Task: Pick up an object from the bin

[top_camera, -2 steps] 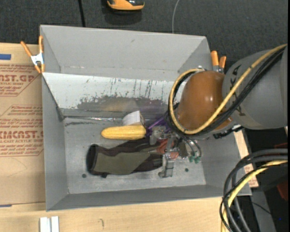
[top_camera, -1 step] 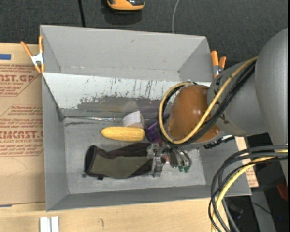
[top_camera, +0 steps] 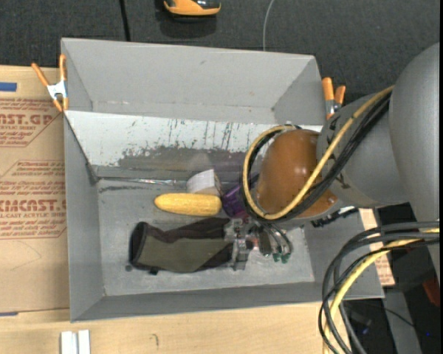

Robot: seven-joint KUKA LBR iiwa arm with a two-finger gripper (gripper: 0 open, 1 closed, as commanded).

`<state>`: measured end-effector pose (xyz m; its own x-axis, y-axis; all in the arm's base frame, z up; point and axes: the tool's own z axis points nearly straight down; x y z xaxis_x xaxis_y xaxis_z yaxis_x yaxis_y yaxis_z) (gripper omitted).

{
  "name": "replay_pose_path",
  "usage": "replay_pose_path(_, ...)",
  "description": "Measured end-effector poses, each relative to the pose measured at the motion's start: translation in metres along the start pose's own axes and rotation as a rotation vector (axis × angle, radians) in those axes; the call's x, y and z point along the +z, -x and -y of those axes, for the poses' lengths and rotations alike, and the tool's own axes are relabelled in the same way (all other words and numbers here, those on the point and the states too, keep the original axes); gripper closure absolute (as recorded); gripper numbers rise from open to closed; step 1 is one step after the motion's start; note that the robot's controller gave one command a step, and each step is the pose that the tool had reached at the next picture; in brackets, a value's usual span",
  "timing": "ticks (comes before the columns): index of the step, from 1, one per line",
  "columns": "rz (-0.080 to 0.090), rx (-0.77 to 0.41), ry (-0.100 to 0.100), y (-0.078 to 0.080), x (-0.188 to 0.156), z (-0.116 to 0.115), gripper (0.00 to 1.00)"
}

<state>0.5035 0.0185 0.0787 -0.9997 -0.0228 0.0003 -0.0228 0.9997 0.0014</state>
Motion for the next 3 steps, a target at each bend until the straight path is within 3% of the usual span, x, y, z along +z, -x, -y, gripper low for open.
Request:
replay_pose_path(1, 0.010, 0.017, -0.001, 0.0009, -0.1877, 0.0086, 1.00)
replay_pose_path(2, 0.003, 0.017, -0.001, -0.0003, -0.1841, 0.0085, 0.00)
replay_pose_path(3, 0.003, 0.017, -0.001, -0.0003, -0.1841, 0.0085, 0.00)
